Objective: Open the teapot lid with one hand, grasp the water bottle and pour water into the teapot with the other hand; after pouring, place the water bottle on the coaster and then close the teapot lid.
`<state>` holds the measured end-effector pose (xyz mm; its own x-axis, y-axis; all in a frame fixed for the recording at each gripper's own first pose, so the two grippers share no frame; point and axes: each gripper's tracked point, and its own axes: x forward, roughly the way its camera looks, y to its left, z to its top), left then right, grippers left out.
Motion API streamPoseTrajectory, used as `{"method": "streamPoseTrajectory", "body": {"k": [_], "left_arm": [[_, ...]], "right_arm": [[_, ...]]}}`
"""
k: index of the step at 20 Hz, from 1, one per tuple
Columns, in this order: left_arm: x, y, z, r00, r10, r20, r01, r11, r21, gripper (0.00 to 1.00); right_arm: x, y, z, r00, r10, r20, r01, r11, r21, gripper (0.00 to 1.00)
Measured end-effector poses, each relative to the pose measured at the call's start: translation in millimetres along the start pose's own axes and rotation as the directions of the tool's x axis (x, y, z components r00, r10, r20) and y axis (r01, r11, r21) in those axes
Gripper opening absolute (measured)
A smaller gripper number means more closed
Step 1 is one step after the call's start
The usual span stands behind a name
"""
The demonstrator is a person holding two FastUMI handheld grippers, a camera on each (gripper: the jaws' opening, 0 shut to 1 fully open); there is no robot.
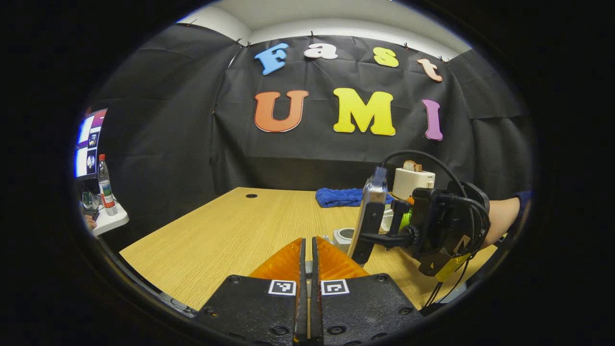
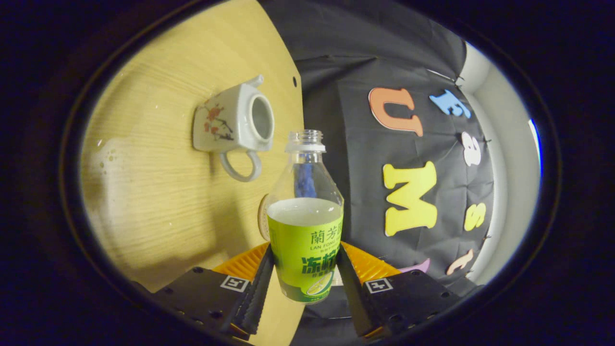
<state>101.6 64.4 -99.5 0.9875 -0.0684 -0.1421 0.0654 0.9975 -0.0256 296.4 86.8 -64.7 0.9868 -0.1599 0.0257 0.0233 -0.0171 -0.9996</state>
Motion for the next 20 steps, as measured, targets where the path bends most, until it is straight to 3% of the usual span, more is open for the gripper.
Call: {"method": "streamPoseTrajectory", "body": {"k": [7, 14, 20], "left_arm": [[-3.2, 0.6, 1.3, 1.0, -0.022, 0.006, 0.022, 1.0, -0.004, 0.05], [-2.2, 0.5, -0.2, 1.0, -0.029, 0.006, 0.029, 1.0, -0.008, 0.05], [-4.3, 8.7, 1.2, 1.0, -0.018, 0.013, 0.018, 1.0, -0.017, 0.05]], "right_arm": [[-0.4, -21.5, 13.1, 0.995, -0.087, 0.042, 0.093, 0.981, -0.17, 0.74], [1.7, -43.0, 21.8, 0.983, -0.165, 0.079, 0.181, 0.931, -0.317, 0.74], [4.4, -53.4, 24.5, 0.976, -0.196, 0.096, 0.218, 0.906, -0.363, 0.74]]}}
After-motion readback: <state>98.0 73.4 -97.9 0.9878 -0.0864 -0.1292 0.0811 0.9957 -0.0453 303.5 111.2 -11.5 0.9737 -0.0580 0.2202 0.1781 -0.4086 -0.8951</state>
